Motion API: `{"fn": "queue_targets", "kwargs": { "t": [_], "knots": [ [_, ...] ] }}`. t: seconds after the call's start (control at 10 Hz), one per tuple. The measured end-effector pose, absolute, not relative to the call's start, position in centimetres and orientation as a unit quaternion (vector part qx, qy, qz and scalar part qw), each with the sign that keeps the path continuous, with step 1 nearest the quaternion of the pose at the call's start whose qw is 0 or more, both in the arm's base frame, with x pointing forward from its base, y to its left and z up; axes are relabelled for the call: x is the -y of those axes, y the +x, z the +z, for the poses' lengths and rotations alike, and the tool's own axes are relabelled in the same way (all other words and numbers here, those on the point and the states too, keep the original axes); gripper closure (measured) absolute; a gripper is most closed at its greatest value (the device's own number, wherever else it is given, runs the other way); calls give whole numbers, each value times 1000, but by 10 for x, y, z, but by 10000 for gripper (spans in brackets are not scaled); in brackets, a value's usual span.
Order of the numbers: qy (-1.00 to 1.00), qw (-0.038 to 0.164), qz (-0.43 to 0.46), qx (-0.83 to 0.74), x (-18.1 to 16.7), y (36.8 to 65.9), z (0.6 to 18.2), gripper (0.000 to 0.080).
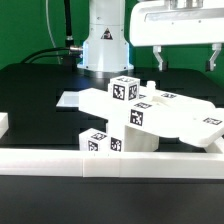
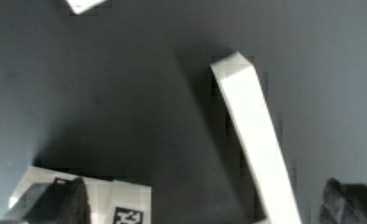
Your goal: Assemble chair
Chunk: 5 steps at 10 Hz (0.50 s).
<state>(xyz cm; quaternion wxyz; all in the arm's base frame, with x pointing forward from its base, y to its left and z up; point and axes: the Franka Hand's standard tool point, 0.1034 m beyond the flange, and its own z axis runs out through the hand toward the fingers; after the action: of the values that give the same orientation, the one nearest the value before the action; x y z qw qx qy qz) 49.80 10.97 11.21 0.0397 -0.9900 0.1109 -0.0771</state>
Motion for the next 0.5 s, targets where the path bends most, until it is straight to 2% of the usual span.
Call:
{"fn": "queue_targets", "kwargs": {
  "t": [0.2, 0.5],
  "knots": [
    [-992, 41, -77, -92, -98, 481, 107, 151],
    [-993, 39, -77, -85, -97, 482, 104, 151]
  ]
}}
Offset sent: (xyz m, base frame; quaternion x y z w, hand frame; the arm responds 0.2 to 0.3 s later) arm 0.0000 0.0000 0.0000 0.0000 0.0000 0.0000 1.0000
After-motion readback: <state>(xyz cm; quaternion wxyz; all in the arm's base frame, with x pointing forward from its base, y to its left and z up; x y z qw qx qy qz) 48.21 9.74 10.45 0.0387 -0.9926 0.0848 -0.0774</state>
